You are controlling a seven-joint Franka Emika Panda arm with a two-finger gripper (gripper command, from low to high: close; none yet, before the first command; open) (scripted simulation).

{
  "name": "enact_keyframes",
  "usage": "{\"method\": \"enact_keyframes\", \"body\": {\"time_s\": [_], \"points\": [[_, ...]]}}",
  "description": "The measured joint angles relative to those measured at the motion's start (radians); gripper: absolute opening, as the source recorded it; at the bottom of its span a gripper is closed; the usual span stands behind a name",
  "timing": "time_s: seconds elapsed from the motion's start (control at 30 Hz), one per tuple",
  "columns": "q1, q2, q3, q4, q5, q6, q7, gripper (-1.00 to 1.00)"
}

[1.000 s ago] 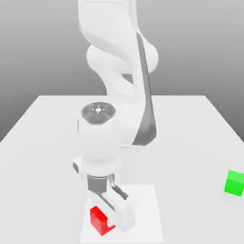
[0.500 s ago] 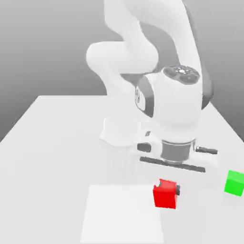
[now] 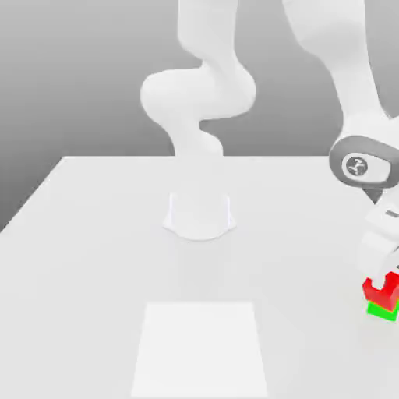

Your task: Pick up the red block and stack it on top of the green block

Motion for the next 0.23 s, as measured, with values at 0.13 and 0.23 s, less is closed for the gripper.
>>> {"method": "enact_keyframes", "body": {"time_s": [0.13,0.23], "points": [[-0.02,-0.049,0.036,-0.003,0.062,-0.037,-0.049,1.0],[-0.04,-0.147,0.079,-0.012,0.188,-0.109,-0.139,1.0]]}}
